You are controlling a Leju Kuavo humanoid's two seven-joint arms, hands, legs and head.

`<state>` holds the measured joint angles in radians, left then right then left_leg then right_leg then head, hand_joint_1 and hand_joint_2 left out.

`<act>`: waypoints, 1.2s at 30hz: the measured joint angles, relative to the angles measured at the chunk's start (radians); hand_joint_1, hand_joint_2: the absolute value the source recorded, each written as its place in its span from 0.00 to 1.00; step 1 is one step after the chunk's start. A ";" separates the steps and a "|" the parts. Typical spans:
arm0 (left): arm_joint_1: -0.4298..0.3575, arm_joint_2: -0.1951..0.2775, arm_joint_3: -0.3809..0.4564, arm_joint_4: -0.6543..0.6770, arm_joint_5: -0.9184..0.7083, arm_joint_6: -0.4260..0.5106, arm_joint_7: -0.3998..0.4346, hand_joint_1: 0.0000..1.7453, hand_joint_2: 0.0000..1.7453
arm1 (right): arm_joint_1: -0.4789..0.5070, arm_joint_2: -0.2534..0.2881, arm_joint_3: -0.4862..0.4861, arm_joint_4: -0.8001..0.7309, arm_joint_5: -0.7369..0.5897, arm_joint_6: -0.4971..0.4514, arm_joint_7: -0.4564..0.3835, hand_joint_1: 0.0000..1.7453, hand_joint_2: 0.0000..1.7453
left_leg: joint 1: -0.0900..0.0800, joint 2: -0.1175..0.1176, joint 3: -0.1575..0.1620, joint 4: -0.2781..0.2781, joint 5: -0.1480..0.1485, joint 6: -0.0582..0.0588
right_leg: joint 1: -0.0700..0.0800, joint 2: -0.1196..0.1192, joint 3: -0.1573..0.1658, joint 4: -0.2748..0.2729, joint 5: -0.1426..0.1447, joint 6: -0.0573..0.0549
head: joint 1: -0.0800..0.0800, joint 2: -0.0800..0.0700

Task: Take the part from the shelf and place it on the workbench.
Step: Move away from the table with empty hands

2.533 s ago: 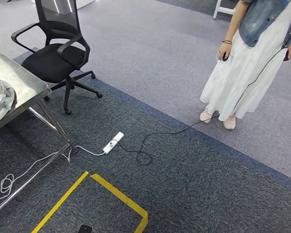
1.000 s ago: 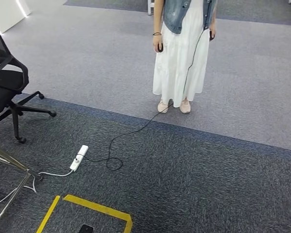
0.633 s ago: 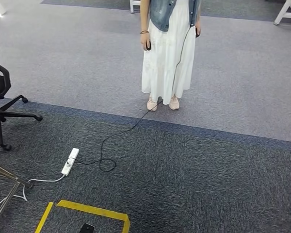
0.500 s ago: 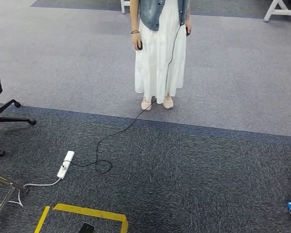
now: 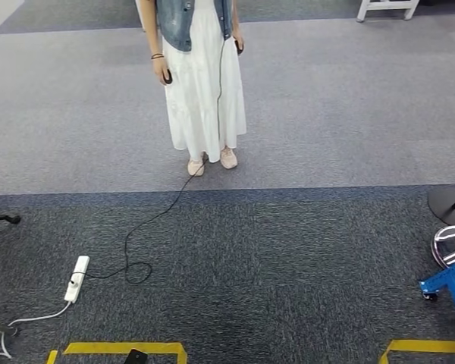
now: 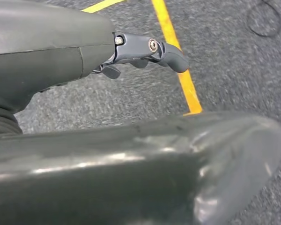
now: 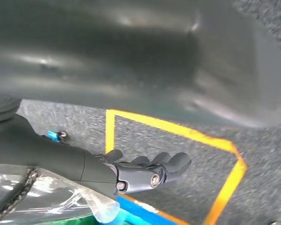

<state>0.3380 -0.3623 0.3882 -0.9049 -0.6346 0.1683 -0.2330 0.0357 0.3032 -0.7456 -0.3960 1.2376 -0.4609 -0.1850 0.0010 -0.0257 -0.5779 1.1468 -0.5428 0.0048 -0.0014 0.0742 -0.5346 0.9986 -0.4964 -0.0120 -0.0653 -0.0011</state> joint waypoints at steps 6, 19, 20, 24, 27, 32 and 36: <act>0.004 0.000 -0.001 0.000 0.011 0.006 0.014 0.00 0.00 | 0.002 0.008 -0.004 0.000 0.000 -0.014 0.003 0.00 0.00 | -0.002 -0.047 0.061 -0.164 0.053 0.021 | -0.008 0.052 -0.031 0.007 0.007 0.027 | -0.001 0.000; 0.005 -0.004 -0.004 0.000 0.018 0.006 0.020 0.00 0.00 | -0.001 0.008 -0.007 -0.001 0.014 -0.022 0.011 0.00 0.00 | 0.000 0.121 0.071 -0.164 0.045 -0.005 | -0.012 -0.128 0.004 -0.002 -0.019 0.043 | 0.007 0.000; 0.005 -0.004 -0.006 0.000 0.018 0.007 0.021 0.00 0.00 | 0.001 0.008 -0.007 -0.001 0.015 -0.023 0.012 0.00 0.00 | 0.001 0.126 0.074 -0.164 0.045 -0.010 | -0.011 -0.120 0.000 -0.002 -0.018 0.035 | 0.006 0.000; 0.007 -0.004 -0.012 0.000 0.015 0.005 0.021 0.00 0.00 | 0.000 0.008 -0.008 -0.001 0.019 -0.024 0.012 0.00 0.00 | 0.009 0.064 0.037 -0.057 -0.034 -0.030 | -0.015 -0.086 0.006 -0.005 -0.008 0.010 | 0.000 0.000; 0.011 -0.003 -0.013 0.000 0.012 0.004 0.024 0.00 0.00 | 0.001 0.008 -0.008 -0.001 0.020 -0.024 0.010 0.00 0.00 | 0.008 0.038 -0.043 0.122 -0.103 -0.026 | -0.009 -0.052 0.004 -0.005 -0.006 0.006 | -0.003 0.000; 0.012 -0.001 -0.014 0.000 0.005 0.003 0.025 0.00 0.00 | 0.001 0.011 -0.009 -0.001 0.023 -0.024 0.010 0.00 0.00 | -0.002 -0.031 0.044 -0.100 0.040 0.013 | -0.003 0.013 0.006 -0.003 -0.004 0.007 | -0.002 0.000; 0.010 0.000 -0.014 0.000 0.003 0.005 0.023 0.00 0.00 | 0.004 0.014 -0.011 -0.001 0.029 -0.025 0.014 0.00 0.00 | -0.004 -0.042 0.066 -0.166 0.051 0.024 | -0.012 0.044 -0.016 -0.003 0.003 0.028 | -0.006 0.000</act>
<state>0.3477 -0.3623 0.3739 -0.9048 -0.6314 0.1734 -0.2097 0.0396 0.3175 -0.7566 -0.3969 1.2668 -0.4861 -0.1715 -0.0033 -0.0679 -0.5115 0.9807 -0.4914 0.0284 -0.0134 0.1184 -0.5511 0.9952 -0.4937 0.0160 -0.0712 -0.0011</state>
